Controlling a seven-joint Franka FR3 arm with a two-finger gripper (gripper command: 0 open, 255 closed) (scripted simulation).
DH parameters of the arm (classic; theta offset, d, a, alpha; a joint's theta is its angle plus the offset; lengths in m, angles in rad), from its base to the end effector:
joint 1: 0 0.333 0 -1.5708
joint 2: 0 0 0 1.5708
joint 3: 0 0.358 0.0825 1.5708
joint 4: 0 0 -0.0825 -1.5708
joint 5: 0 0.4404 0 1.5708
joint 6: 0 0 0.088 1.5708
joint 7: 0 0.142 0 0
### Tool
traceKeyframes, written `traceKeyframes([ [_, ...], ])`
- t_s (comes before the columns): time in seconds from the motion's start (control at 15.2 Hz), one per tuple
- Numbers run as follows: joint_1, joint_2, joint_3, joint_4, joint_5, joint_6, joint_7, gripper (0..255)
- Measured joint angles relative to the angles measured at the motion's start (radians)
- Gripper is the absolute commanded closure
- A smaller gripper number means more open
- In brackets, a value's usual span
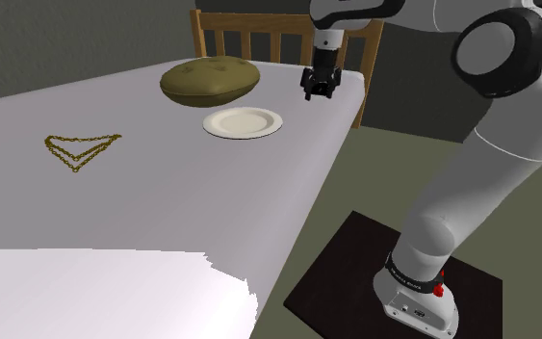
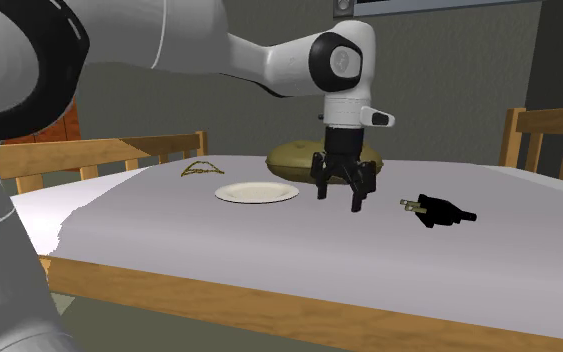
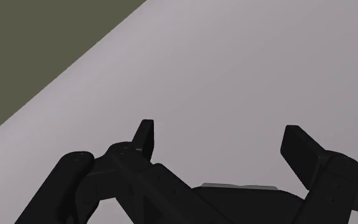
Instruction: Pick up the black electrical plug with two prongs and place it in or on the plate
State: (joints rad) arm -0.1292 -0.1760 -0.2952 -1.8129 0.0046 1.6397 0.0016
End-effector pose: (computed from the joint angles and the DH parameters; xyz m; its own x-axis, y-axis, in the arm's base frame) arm 0.5003 -0.2381 0.6069 0.9124 -0.4094 -0.0048 -0.4090 -0.9109 -0.0555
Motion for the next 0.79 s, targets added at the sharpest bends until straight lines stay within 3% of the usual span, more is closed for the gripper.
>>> traceKeyframes([
  [0.46,-0.061,0.256,-0.076,0.321,0.056,-0.072,-0.056,0],
  [0.79,-0.148,0.458,-0.119,0.589,0.123,-0.147,-0.101,0],
])
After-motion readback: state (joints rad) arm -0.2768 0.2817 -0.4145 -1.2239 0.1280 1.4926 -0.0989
